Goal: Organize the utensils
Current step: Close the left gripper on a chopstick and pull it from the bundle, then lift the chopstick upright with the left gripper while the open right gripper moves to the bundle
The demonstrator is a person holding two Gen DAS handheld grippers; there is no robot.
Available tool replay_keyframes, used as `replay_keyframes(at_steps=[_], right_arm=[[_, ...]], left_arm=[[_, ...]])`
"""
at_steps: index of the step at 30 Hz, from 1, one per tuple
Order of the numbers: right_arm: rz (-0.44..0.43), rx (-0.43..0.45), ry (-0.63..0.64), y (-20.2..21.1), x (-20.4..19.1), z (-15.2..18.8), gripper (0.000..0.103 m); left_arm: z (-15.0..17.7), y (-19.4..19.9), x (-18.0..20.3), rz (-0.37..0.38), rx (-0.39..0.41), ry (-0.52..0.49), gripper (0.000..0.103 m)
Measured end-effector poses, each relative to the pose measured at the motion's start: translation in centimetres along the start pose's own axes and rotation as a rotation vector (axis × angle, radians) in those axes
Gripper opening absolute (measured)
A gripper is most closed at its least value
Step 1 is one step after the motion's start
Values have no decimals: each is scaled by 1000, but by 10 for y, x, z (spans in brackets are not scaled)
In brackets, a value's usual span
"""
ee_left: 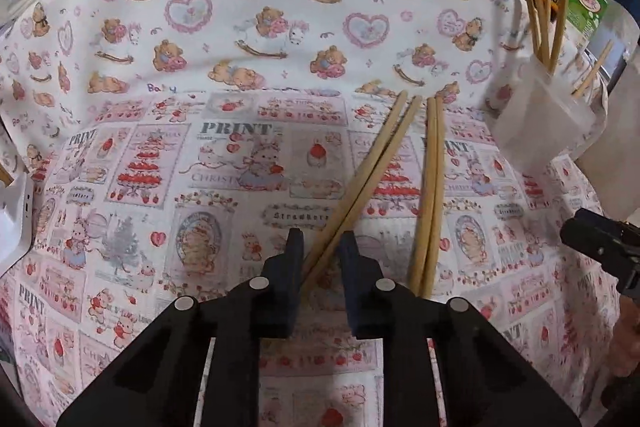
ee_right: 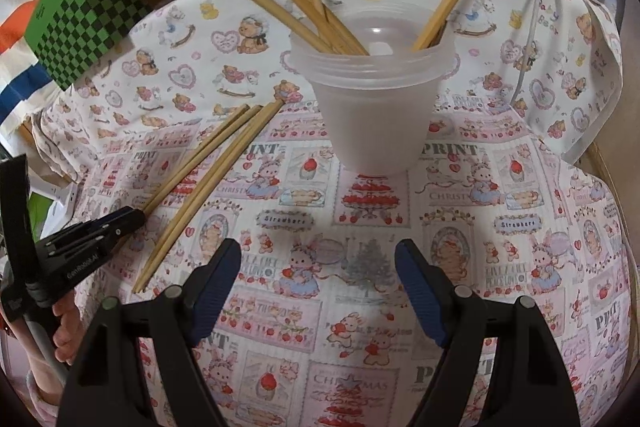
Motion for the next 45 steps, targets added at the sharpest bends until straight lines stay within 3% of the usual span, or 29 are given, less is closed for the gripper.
replay_keyframes(at_steps=[3, 7, 11, 19, 23, 26, 30, 36, 45], right_arm=[[-2, 0, 5, 0, -1, 0, 78], [2, 7, 2, 1, 1, -1, 78], [1, 10, -19, 4, 7, -1, 78], [-7, 19, -54, 8, 15, -4, 78], [-12, 16, -60, 9, 16, -4, 78], [-10, 18, -61, 9, 17, -4, 78], [-7, 15, -62, 8, 17, -3, 78], [-1, 7, -67, 4, 19, -2, 78], [8, 3, -49, 1, 16, 0, 78]], left_arm=[[6, 2, 11, 23, -49, -46, 17], [19, 5, 37, 179, -128, -57, 7], [25, 7, 54, 168, -142, -131, 7], [47, 15, 93, 356, -255, -214, 6], [59, 21, 108, 377, -266, -281, 5], [55, 21, 104, 344, -243, -273, 5], [44, 19, 83, 220, -194, -225, 5], [30, 16, 57, 189, -178, -119, 5], [33, 17, 48, 158, -203, -98, 5]])
Point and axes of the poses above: each gripper's, at about its wrist camera, not at the fingertips, and y roughly against the way its jaws point, x to its right, z to its underside, the point moved 8 cm from there along -y, roughly the way its jaws point
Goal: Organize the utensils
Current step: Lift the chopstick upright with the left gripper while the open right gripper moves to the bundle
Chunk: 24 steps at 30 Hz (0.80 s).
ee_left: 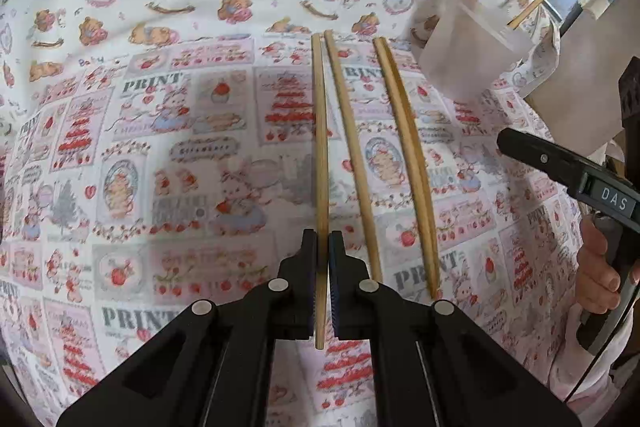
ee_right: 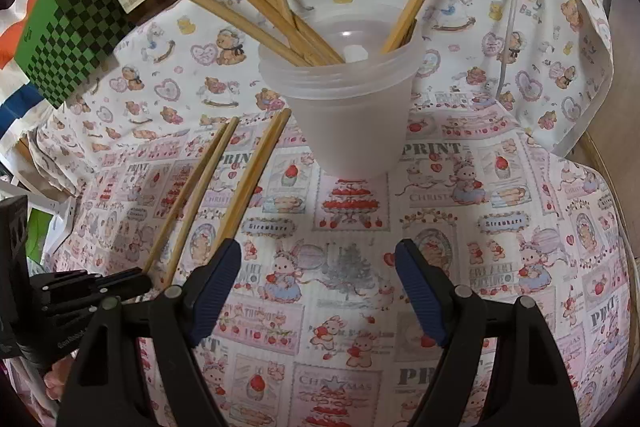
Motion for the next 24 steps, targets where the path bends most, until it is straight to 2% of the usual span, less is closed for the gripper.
replay_keyframes(at_steps=[2, 4, 8, 11, 16, 19, 21, 24], right_arm=[[5, -1, 12, -1, -2, 1, 78], [8, -1, 21, -1, -5, 2, 78], [-15, 1, 28, 1, -11, 3, 78], [-6, 10, 32, 3, -13, 3, 78], [-16, 26, 59, 7, -19, 2, 77], [-79, 22, 103, 6, -36, 5, 72], [-112, -17, 143, -3, -53, 15, 67], [-82, -35, 207, -12, -66, 27, 59]], left_arm=[[4, 4, -3, -4, -19, 11, 5], [2, 14, -8, -19, 8, 48, 5], [-7, 46, -5, 23, 134, 37, 5], [-14, 71, -7, 5, 261, 35, 5], [-23, 111, -11, 40, 453, 59, 5], [-29, 124, -10, 53, 532, 71, 5], [-30, 131, -12, 71, 568, 77, 5], [-30, 144, -10, 77, 650, 69, 5]])
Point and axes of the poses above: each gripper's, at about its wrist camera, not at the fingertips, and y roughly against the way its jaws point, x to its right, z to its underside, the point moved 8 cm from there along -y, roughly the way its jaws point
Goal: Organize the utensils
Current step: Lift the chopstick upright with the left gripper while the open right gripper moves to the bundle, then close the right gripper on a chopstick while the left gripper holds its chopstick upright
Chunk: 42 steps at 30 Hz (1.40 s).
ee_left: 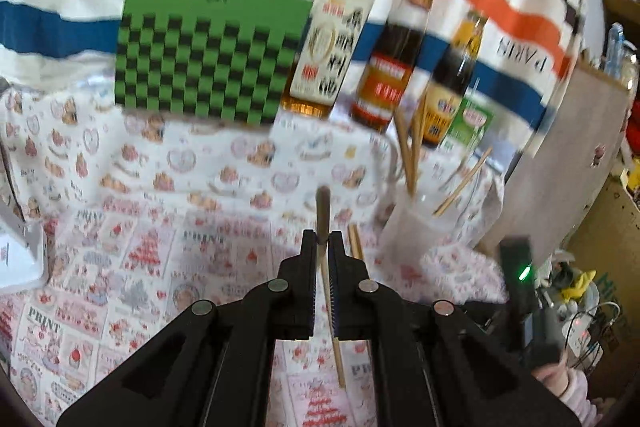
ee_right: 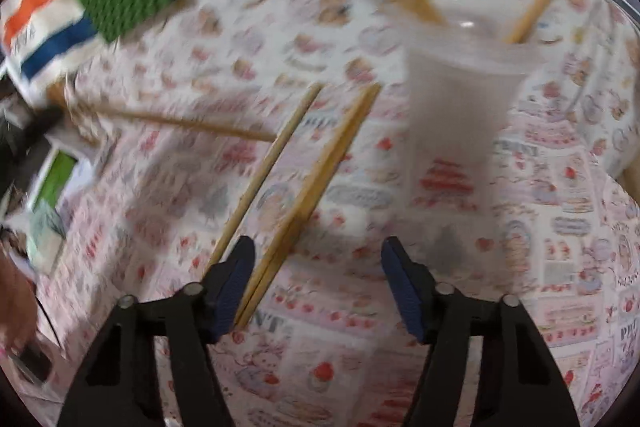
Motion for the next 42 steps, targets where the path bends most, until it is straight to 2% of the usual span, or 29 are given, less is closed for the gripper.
replay_keyframes(at_steps=[3, 7, 13, 18, 21, 24, 26, 30, 31, 33, 34, 35, 39, 42], right_arm=[[47, -9, 41, -7, -6, 6, 57], [75, -18, 41, -12, -2, 9, 56], [106, -8, 36, -12, 0, 9, 56], [143, -30, 44, -9, 2, 10, 56], [143, -29, 13, -6, 6, 11, 56], [152, -20, 56, -6, -2, 10, 56], [127, -50, 79, -10, -12, 14, 58], [173, -24, 124, -7, -19, 16, 56], [162, -27, 117, -7, -19, 17, 53], [152, -26, 98, -4, -17, 16, 33], [165, -22, 88, -3, -13, 15, 15], [168, -19, 71, -3, -8, 15, 8], [141, -16, 2, 2, 6, 11, 6], [92, 87, -40, 28, 10, -3, 5]], left_arm=[[-3, 3, 3, 5, 29, -10, 5], [-3, 2, 1, -23, 37, -16, 5], [-3, 2, -3, -4, 35, 3, 5], [-3, 2, -4, -31, 42, -7, 5], [-2, -2, -5, -33, 29, -1, 5], [1, -7, -5, -41, 13, -9, 5], [3, -10, -5, -51, 4, -18, 5], [7, -17, -5, -76, -9, -36, 5], [8, -18, -5, -80, -9, -38, 5], [8, -18, -5, -75, -5, -34, 5], [7, -18, -5, -74, -2, -30, 5], [7, -17, -5, -71, 4, -26, 4], [2, -10, -6, -57, 40, -10, 3], [-2, -4, -7, -53, 66, -3, 3]])
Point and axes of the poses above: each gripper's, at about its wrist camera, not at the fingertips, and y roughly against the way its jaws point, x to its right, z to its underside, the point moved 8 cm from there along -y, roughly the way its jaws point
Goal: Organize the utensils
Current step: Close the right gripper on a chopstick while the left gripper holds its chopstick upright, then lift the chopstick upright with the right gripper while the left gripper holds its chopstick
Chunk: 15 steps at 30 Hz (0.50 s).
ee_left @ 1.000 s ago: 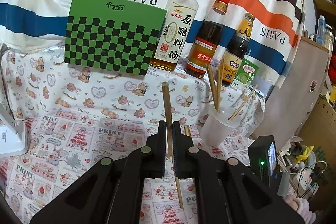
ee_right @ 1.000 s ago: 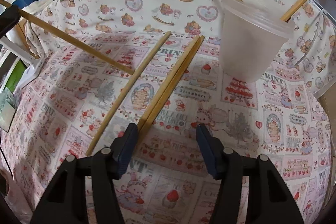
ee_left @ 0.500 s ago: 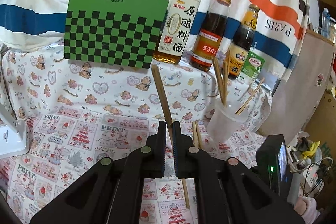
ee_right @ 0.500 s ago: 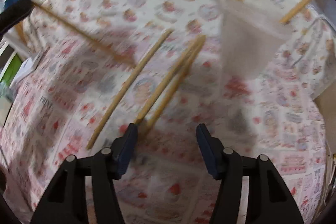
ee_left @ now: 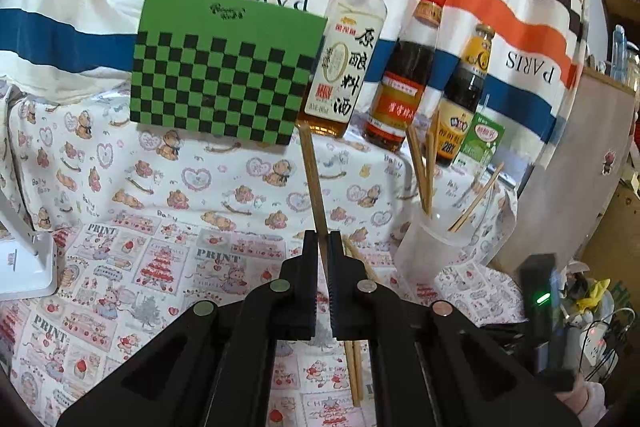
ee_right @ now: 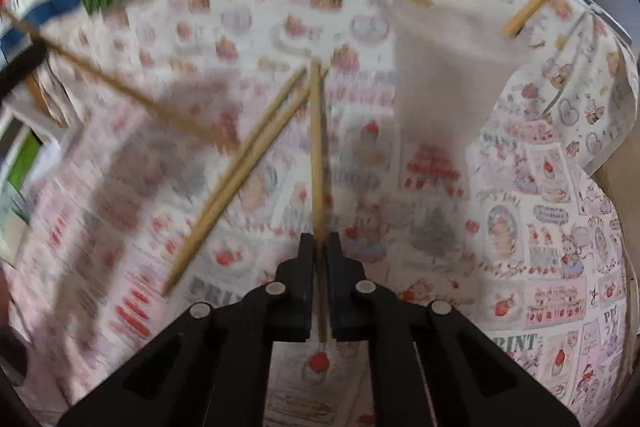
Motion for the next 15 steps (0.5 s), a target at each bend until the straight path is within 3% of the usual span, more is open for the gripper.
replay_keyframes(at_steps=[7, 10, 15], right_arm=[[-33, 402, -27, 93, 8, -35, 5], [-18, 522, -21, 112, 8, -44, 5], [-38, 585, -15, 124, 3, -49, 5]], left_arm=[[-5, 5, -6, 4, 27, 34, 3], [-6, 7, -7, 11, 35, 43, 3], [-8, 10, -7, 17, 51, 51, 3]])
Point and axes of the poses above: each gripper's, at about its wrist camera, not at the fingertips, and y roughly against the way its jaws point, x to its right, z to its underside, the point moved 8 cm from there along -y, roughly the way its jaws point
